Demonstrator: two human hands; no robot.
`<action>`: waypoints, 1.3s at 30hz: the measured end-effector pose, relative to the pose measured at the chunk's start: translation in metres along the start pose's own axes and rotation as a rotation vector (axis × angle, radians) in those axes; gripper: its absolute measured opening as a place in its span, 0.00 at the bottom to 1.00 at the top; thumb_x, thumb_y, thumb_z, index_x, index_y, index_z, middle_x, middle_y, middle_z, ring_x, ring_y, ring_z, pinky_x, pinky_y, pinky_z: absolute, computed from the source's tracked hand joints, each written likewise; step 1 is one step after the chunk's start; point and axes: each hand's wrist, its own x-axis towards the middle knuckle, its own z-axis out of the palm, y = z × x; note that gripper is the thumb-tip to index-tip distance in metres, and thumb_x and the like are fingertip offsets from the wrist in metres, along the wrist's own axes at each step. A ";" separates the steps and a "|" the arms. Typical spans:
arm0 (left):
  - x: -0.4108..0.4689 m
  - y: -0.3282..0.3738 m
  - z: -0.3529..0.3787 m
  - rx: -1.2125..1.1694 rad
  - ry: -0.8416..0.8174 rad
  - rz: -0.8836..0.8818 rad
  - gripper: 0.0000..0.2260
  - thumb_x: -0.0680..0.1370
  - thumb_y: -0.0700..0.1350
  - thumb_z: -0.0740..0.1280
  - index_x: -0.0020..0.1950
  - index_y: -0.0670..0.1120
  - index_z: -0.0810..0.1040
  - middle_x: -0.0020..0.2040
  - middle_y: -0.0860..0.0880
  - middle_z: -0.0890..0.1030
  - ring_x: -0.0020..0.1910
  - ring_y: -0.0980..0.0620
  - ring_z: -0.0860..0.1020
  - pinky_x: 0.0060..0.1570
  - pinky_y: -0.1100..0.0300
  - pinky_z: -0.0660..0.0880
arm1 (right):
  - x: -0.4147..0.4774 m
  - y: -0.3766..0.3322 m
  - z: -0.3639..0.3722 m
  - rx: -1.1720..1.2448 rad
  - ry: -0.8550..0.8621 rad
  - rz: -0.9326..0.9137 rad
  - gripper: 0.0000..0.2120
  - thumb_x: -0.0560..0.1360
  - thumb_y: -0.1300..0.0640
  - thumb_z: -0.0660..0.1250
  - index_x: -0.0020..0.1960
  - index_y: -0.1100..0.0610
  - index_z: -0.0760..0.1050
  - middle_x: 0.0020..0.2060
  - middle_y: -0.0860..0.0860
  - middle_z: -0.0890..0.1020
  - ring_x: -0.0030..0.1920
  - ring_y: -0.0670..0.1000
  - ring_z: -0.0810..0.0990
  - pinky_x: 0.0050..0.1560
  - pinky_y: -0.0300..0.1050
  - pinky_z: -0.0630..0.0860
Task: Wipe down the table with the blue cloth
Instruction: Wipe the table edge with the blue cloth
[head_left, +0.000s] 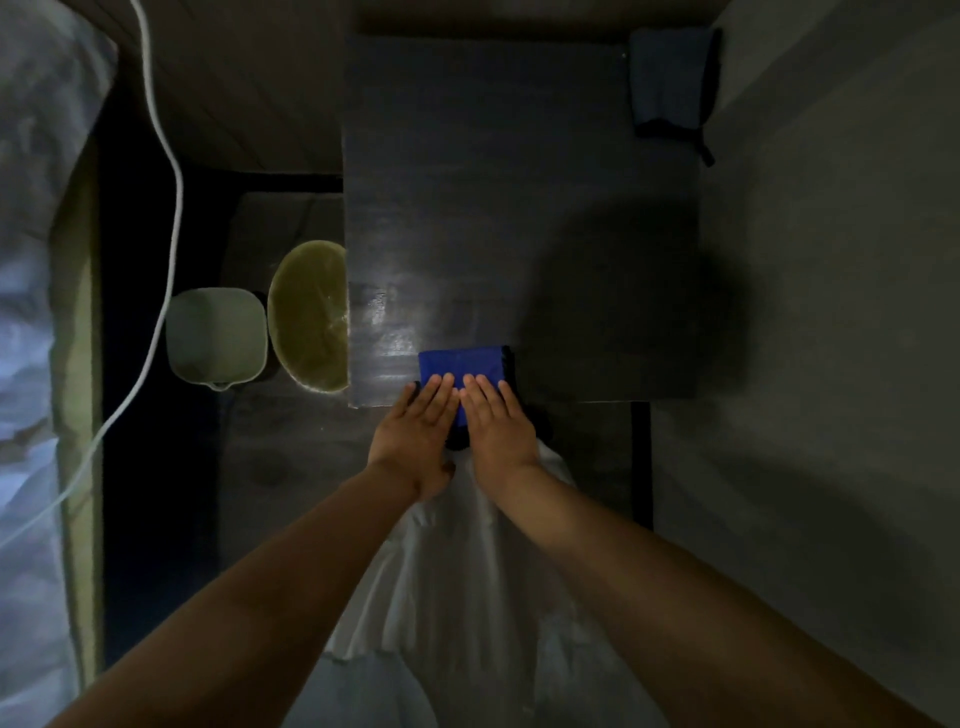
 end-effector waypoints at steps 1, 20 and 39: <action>0.003 0.007 -0.003 0.004 -0.003 -0.001 0.40 0.78 0.60 0.55 0.77 0.44 0.36 0.78 0.45 0.36 0.77 0.48 0.36 0.75 0.51 0.36 | -0.003 0.007 0.003 0.009 0.004 0.005 0.31 0.83 0.49 0.47 0.77 0.61 0.35 0.78 0.53 0.39 0.77 0.52 0.37 0.74 0.50 0.34; 0.064 0.128 -0.052 0.078 -0.036 0.101 0.39 0.78 0.62 0.54 0.77 0.44 0.36 0.78 0.45 0.35 0.77 0.48 0.36 0.72 0.51 0.34 | -0.047 0.125 0.069 0.058 -0.003 0.110 0.34 0.82 0.48 0.51 0.77 0.60 0.35 0.78 0.55 0.38 0.77 0.54 0.36 0.74 0.53 0.34; 0.108 0.201 -0.083 0.107 -0.039 0.197 0.38 0.79 0.60 0.54 0.77 0.43 0.36 0.78 0.45 0.36 0.77 0.48 0.36 0.75 0.49 0.38 | -0.071 0.200 0.106 0.117 -0.033 0.188 0.39 0.80 0.46 0.54 0.77 0.61 0.34 0.77 0.56 0.38 0.77 0.54 0.36 0.74 0.53 0.34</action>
